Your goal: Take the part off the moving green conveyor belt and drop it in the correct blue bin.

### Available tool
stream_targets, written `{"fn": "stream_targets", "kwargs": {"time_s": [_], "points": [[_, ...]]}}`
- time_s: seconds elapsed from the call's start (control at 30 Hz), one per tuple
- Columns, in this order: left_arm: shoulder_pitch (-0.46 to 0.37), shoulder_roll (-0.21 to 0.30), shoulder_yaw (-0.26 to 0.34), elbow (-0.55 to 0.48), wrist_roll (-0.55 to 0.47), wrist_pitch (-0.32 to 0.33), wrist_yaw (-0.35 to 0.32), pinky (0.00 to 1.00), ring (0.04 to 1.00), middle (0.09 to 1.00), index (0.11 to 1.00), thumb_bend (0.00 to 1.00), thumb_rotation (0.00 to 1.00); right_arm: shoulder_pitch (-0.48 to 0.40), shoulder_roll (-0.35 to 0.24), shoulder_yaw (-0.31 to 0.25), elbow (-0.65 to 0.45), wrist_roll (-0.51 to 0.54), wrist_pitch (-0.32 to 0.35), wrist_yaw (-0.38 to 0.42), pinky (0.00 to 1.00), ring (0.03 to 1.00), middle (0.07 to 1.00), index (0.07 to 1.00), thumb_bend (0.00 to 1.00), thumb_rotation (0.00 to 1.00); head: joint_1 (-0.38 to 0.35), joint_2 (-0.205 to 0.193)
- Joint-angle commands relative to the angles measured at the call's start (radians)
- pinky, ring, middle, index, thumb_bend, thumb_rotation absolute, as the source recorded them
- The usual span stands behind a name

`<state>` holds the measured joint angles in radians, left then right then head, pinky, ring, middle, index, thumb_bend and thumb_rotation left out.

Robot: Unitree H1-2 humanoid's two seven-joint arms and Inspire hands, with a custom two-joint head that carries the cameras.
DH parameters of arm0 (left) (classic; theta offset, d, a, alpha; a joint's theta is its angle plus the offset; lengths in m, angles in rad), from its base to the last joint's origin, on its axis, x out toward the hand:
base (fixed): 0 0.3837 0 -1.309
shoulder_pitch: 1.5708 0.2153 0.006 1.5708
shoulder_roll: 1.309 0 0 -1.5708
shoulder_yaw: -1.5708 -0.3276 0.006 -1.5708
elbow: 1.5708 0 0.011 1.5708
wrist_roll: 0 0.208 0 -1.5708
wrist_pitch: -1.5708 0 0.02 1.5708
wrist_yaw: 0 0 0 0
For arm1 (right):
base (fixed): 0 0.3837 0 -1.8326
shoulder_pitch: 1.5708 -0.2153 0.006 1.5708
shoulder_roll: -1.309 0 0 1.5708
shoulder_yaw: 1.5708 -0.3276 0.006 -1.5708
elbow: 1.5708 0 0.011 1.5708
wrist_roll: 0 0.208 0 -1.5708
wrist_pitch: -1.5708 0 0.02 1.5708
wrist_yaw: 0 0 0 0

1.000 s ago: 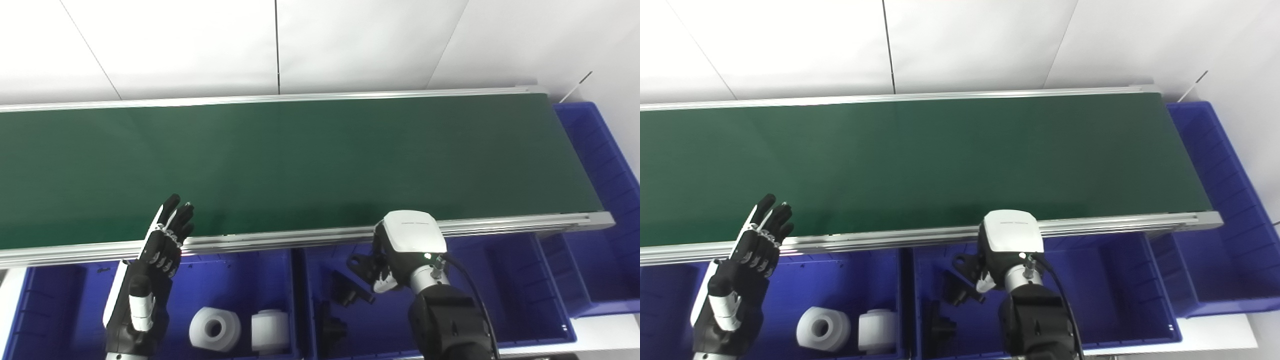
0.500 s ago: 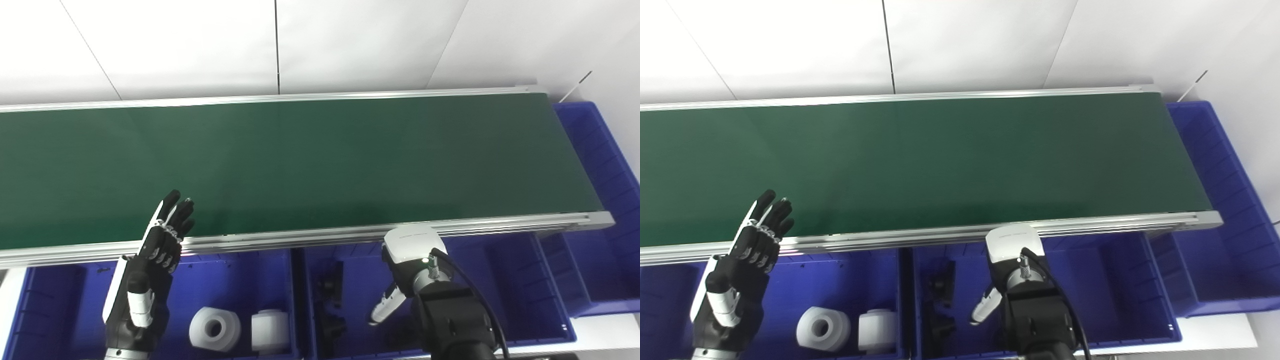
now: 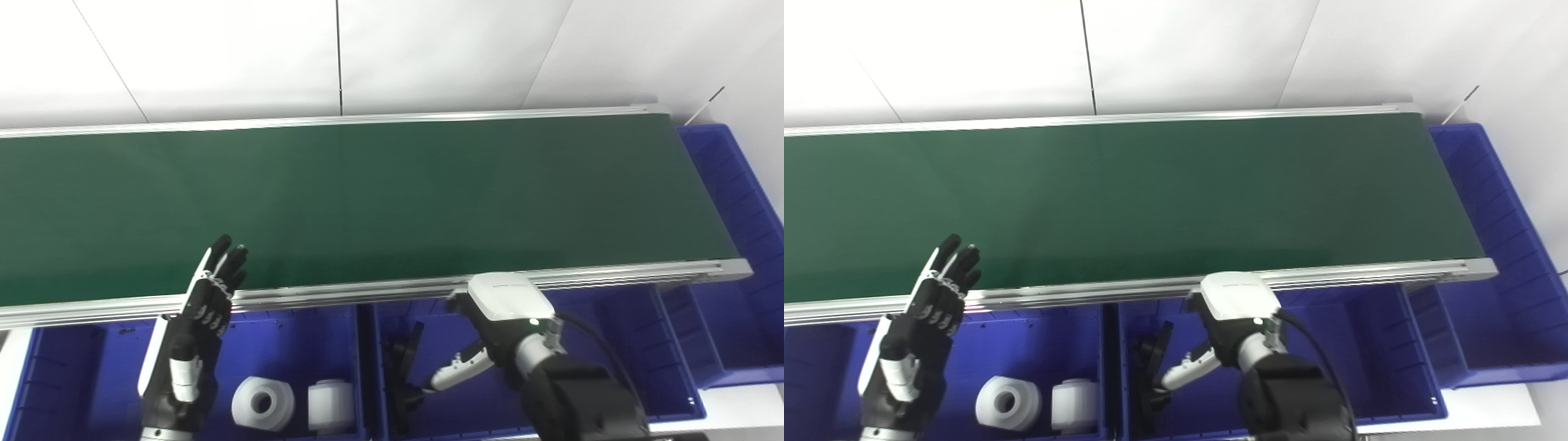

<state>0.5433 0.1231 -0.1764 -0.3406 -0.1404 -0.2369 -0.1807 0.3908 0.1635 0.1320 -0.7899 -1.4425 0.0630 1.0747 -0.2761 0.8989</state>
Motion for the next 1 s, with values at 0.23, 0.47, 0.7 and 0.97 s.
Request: {"fn": "stream_targets", "kwargs": {"time_s": [0.23, 0.47, 0.7, 0.97], "points": [[0.047, -0.052, -0.056, 0.015, 0.109, -0.111, 0.016, 0.90, 0.917, 0.902, 0.927, 0.72, 0.97, 0.418, 0.216, 0.010, 0.229, 1.184, -0.206, -0.627, 0.61, 0.666, 0.706, 0.708, 0.62, 0.71, 0.120, -0.047], [0.063, -0.075, -0.072, 0.011, 0.155, -0.109, 0.025, 0.92, 0.933, 0.911, 0.938, 0.72, 0.99, 0.373, 0.142, -0.048, 0.339, 1.221, -0.323, -0.671, 0.67, 0.721, 0.766, 0.731, 0.64, 0.72, 0.154, -0.041], [0.064, -0.093, -0.085, 0.011, 0.194, -0.110, 0.037, 0.92, 0.935, 0.912, 0.938, 0.71, 1.00, 0.352, 0.043, 0.002, 0.381, 1.256, -0.347, -0.758, 0.73, 0.779, 0.827, 0.773, 0.69, 0.77, 0.164, -0.032], [0.067, -0.111, -0.102, -0.016, 0.233, -0.081, 0.048, 0.94, 0.948, 0.924, 0.929, 0.73, 1.00, 0.328, -0.072, 0.081, 0.361, 1.289, -0.292, -0.791, 0.80, 0.838, 0.910, 0.876, 0.76, 0.99, 0.197, -0.002]]}}
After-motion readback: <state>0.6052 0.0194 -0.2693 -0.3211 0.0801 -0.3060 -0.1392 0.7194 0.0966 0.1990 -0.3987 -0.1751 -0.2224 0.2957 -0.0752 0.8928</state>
